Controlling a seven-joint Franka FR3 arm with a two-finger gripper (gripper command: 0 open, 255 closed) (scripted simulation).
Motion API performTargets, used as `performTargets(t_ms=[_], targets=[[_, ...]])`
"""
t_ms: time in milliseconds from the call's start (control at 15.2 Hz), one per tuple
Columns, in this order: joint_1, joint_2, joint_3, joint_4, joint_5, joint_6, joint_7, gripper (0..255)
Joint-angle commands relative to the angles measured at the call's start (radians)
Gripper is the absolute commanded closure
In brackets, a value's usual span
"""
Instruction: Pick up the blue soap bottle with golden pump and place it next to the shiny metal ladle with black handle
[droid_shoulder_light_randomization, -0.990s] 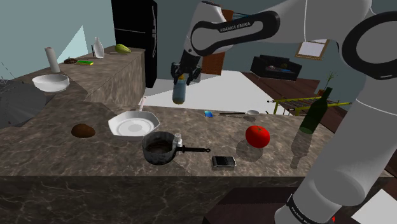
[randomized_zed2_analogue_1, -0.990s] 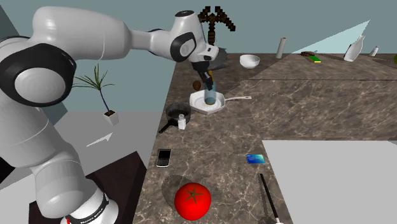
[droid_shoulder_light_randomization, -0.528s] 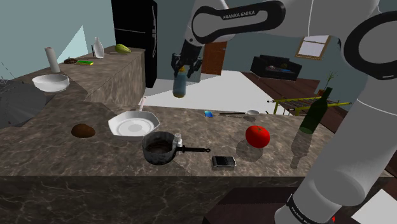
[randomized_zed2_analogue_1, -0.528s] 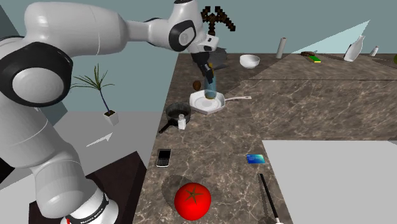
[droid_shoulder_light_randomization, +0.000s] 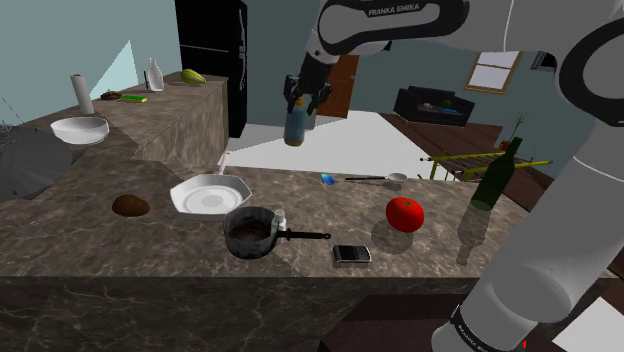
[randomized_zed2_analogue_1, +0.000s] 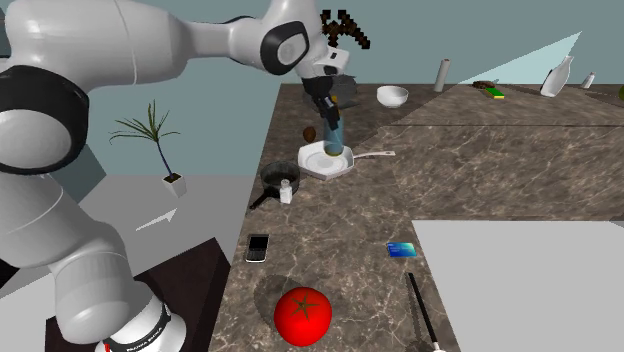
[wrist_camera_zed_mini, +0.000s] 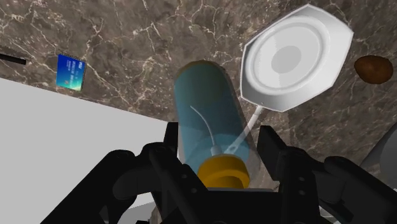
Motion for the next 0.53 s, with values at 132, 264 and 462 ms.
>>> performTargets(t_ms=[132,264,462], targets=[[-0.036,-0.082,-0.050,-0.101,0.036,0.019,-0.100,255],[-0.052,-0.119,-0.077,-0.139,0.050,0.021,-0.148,255],[-0.076,-0.166,-0.120,-0.188,0.067,0.020,-0.222,255]])
